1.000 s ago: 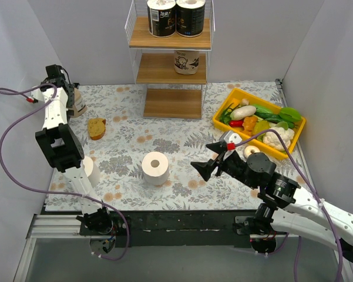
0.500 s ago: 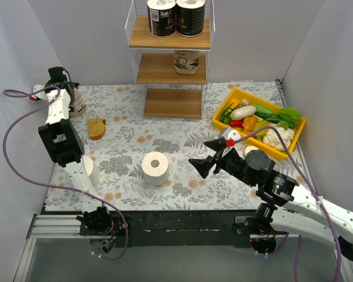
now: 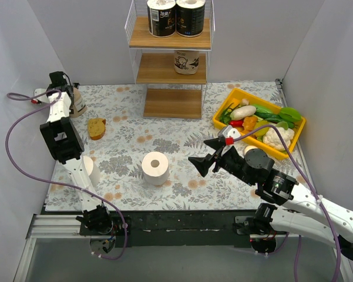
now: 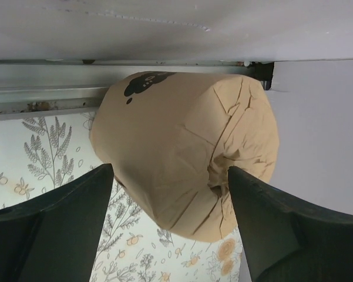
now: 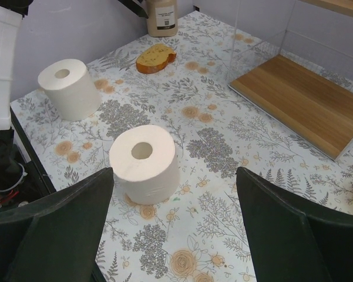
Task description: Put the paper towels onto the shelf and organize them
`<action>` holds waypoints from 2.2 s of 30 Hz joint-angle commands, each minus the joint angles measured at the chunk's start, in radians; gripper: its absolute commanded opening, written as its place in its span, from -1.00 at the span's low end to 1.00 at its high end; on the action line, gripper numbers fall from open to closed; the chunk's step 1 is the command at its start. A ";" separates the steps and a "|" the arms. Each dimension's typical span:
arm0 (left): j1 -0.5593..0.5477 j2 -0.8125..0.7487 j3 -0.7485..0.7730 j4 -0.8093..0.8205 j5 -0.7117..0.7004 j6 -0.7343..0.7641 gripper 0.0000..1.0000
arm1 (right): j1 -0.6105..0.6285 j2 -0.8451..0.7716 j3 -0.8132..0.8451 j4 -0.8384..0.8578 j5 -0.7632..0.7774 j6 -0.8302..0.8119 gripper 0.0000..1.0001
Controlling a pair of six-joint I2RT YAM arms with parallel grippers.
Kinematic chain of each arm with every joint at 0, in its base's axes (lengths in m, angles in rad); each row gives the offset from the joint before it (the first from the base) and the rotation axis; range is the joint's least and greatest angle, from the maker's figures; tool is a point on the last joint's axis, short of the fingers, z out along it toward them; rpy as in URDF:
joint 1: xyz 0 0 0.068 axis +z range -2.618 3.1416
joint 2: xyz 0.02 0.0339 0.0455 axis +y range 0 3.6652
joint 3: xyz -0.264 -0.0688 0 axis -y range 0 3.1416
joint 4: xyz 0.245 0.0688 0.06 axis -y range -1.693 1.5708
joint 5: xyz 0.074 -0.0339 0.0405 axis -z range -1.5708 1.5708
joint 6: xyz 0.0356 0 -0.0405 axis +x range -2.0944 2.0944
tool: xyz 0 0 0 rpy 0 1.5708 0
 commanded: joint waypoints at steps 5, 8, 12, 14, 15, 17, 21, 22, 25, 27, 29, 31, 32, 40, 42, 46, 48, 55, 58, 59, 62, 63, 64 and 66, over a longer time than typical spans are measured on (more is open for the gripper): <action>0.028 0.023 0.032 0.034 0.016 0.023 0.46 | 0.000 0.017 0.058 0.049 0.022 0.013 0.82; 0.029 0.004 -0.013 0.046 0.031 0.022 0.31 | 0.000 0.025 0.059 0.049 0.029 0.016 0.82; 0.026 -0.031 -0.073 0.072 0.076 0.020 0.09 | 0.000 0.030 0.068 0.048 0.038 0.014 0.82; 0.023 -0.048 -0.111 0.086 0.097 0.023 -0.02 | 0.000 0.027 0.073 0.043 0.040 0.011 0.82; 0.017 -0.066 -0.125 0.092 0.105 0.025 -0.05 | 0.000 0.025 0.074 0.041 0.041 0.013 0.81; 0.011 -0.089 -0.160 0.104 0.112 0.029 -0.07 | 0.000 0.017 0.076 0.035 0.044 0.016 0.81; -0.006 -0.143 -0.206 0.130 0.119 0.052 -0.15 | 0.000 0.005 0.079 0.017 0.055 0.020 0.81; -0.008 -0.164 -0.212 0.138 0.123 0.057 -0.17 | 0.000 0.004 0.082 0.012 0.058 0.022 0.81; -0.017 -0.200 -0.244 0.152 0.134 0.066 -0.24 | 0.001 -0.001 0.087 0.001 0.068 0.020 0.81; -0.020 -0.235 -0.267 0.158 0.136 0.072 -0.28 | 0.001 -0.001 0.096 -0.009 0.075 0.023 0.81; -0.026 -0.272 -0.280 0.161 0.139 0.078 -0.30 | 0.000 -0.001 0.102 -0.017 0.077 0.025 0.81; -0.029 -0.301 -0.309 0.161 0.154 0.084 -0.31 | 0.001 0.002 0.114 -0.023 0.081 0.031 0.81; -0.037 -0.331 -0.323 0.162 0.162 0.088 -0.32 | -0.002 0.005 0.120 -0.053 0.083 0.034 0.81; -0.061 -0.499 -0.435 0.178 0.235 0.196 -0.39 | 0.000 -0.006 0.192 -0.224 0.144 0.042 0.82; -0.070 -0.573 -0.471 0.175 0.241 0.222 -0.42 | 0.000 -0.016 0.202 -0.245 0.158 0.046 0.82; -0.116 -0.690 -0.562 0.175 0.289 0.299 -0.43 | 0.000 -0.061 0.209 -0.281 0.164 0.060 0.82; -0.162 -0.730 -0.600 0.172 0.300 0.389 -0.43 | 0.000 -0.078 0.216 -0.307 0.169 0.069 0.82; -0.233 -0.942 -0.781 0.227 0.557 0.558 -0.44 | 0.000 -0.119 0.236 -0.382 0.219 0.086 0.81; -0.250 -1.023 -0.867 0.273 0.738 0.604 -0.43 | 0.001 -0.118 0.265 -0.425 0.236 0.106 0.81; -0.259 -1.046 -0.881 0.281 0.776 0.609 -0.42 | 0.001 -0.119 0.268 -0.428 0.238 0.114 0.81; -0.268 -1.062 -0.918 0.281 0.895 0.612 -0.42 | 0.000 -0.128 0.265 -0.431 0.232 0.141 0.80; -0.271 -1.071 -0.923 0.282 0.907 0.615 -0.43 | 0.000 -0.128 0.260 -0.428 0.229 0.146 0.80; -0.277 -1.072 -0.924 0.287 0.931 0.624 -0.43 | 0.000 -0.127 0.257 -0.430 0.221 0.154 0.80; -0.297 -1.076 -0.924 0.307 0.970 0.676 -0.43 | 0.000 -0.124 0.254 -0.431 0.215 0.177 0.79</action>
